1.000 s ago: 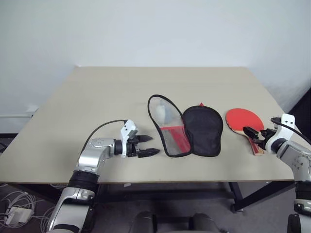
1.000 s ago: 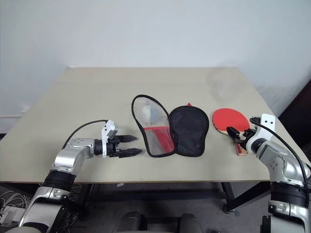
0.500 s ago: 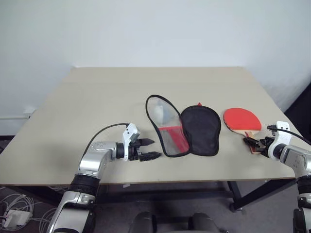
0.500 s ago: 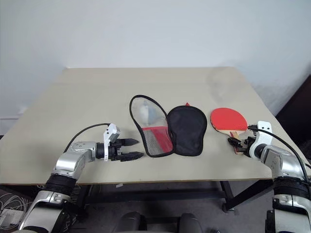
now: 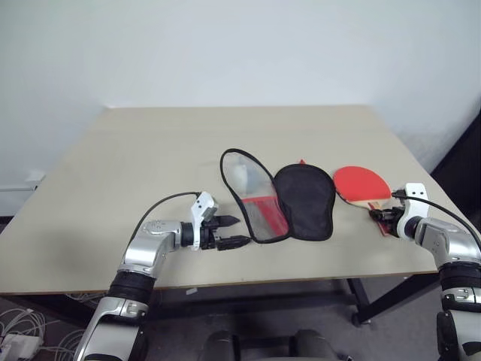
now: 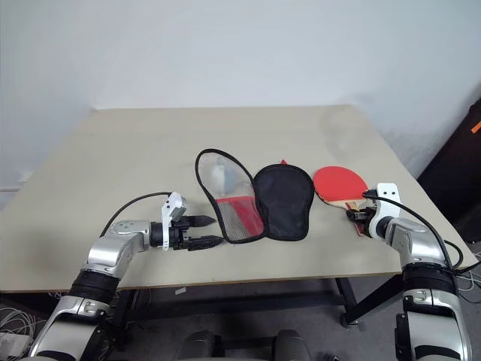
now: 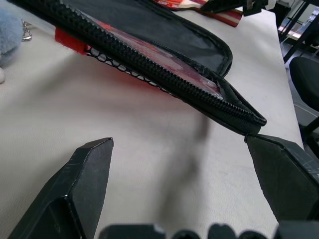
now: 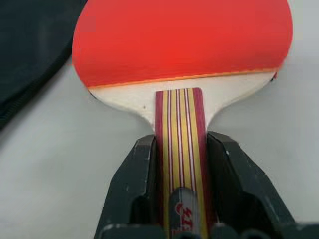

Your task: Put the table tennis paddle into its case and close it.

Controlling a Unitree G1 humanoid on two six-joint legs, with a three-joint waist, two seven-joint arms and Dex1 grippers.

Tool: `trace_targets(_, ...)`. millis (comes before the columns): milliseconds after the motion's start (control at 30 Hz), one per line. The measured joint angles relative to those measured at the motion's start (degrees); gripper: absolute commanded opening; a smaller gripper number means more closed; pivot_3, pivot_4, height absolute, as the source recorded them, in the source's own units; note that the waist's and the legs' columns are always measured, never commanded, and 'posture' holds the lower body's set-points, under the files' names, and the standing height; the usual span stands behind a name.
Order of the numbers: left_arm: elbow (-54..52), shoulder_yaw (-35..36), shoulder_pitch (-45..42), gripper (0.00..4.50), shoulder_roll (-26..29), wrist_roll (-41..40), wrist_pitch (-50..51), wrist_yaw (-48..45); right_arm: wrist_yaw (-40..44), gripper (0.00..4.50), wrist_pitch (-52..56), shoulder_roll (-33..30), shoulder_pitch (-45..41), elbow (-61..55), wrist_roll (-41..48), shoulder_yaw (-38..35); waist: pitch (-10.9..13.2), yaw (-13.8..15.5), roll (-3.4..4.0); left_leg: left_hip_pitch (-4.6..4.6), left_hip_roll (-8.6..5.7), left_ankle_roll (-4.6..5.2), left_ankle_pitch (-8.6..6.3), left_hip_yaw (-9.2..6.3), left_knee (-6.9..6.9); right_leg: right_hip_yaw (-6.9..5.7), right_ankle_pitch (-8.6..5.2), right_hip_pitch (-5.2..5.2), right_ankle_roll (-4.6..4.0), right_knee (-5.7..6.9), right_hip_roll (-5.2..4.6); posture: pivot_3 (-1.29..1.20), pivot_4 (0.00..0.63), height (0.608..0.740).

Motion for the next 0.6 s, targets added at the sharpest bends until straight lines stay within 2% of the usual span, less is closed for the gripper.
trace_targets(200,0.2,-0.6,-0.2,4.50,0.0,0.0,0.0,-0.1,-5.2,1.14,2.9,2.7,3.5,-7.4,1.6,-4.7,0.0,0.4,0.13,-0.04,0.00,0.00,0.00,0.03,-0.06,0.03,0.00,-0.08,0.01,0.01,-0.01,0.00,0.000,0.728)
trace_targets(433,2.6,-2.5,-2.8,4.50,-0.3,0.1,0.4,-1.8,-13.4,1.14,17.6,8.8,8.2,-33.1,8.6,-9.6,0.1,0.6,0.25,-0.08,0.00,0.00,0.00,0.01,-0.07,0.01,-0.01,-0.14,0.01,0.06,-0.01,0.00,0.000,0.728)
trace_targets(600,7.5,-4.2,-6.7,4.50,-2.5,1.0,-1.2,-2.9,-23.1,1.14,25.6,20.5,6.5,-45.8,10.3,-8.1,0.1,0.6,0.26,-0.14,0.00,0.01,0.00,-0.02,-0.07,-0.03,-0.01,-0.18,0.01,0.06,-0.01,0.00,0.000,0.728)
